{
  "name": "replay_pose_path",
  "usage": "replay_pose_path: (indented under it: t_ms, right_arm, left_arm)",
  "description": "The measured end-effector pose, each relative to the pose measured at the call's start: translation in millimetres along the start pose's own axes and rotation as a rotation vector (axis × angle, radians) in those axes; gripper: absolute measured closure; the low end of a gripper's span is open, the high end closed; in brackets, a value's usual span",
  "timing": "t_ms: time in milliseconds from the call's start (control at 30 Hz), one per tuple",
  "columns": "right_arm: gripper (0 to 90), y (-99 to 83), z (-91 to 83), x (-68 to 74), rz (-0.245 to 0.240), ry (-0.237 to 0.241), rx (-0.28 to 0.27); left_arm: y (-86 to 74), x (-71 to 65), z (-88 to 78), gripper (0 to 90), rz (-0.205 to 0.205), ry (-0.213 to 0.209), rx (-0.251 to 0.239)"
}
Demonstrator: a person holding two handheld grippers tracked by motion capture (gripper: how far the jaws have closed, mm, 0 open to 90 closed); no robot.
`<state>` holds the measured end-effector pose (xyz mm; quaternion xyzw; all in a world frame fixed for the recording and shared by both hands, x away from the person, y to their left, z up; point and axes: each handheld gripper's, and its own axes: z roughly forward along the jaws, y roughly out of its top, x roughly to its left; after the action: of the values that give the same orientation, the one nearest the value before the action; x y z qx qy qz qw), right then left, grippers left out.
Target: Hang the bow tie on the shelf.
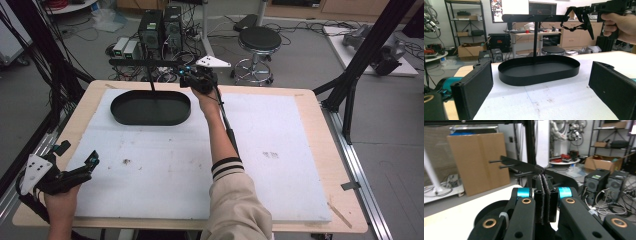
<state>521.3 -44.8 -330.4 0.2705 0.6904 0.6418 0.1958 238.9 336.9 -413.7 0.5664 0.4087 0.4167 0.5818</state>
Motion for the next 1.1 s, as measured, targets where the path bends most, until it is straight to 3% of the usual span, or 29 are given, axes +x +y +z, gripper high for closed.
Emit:
replay_pose_path:
  t_ms: [233,433,667,933,1100]
  right_arm:
    - [86.4,-10.6,3.6,-9.7,0.030,-0.033,0.008]
    - [63.0,-16.6,5.1,-11.9,0.014,-0.054,0.052]
    - [43.8,-12.3,-1.6,-9.4,-0.020,-0.072,0.064]
    - [17.0,4.5,-22.0,0.7,-0.091,-0.079,0.084]
    - [5.8,20.0,-46.0,7.9,-0.083,-0.112,0.077]
  left_arm:
    - [-1.4,1.1,0.1,5.9,0.002,0.002,0.010]
    - [-2.0,1.8,0.3,5.8,0.001,0.004,0.012]
    - [-1.7,1.8,-0.4,5.8,0.000,0.005,0.007]
    - [-1.2,0.5,0.1,5.9,0.001,0.001,0.010]
    - [-0.3,-2.0,0.7,5.8,0.002,-0.002,0.009]
